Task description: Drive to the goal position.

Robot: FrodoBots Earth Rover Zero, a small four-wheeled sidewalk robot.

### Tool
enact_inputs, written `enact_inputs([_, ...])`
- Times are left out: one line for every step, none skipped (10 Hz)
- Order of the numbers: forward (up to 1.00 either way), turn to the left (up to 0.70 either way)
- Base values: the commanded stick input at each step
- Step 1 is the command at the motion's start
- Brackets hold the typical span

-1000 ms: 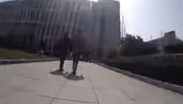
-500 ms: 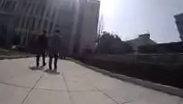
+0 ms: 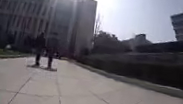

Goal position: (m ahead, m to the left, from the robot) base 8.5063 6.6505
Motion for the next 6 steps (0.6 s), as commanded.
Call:
enact_inputs([0.70, -0.01])
enact_inputs([0.70, -0.01])
enact_inputs([0.70, -0.01])
enact_inputs([0.70, -0.01])
enact_inputs([0.70, -0.01])
enact_inputs([0.70, -0.01])
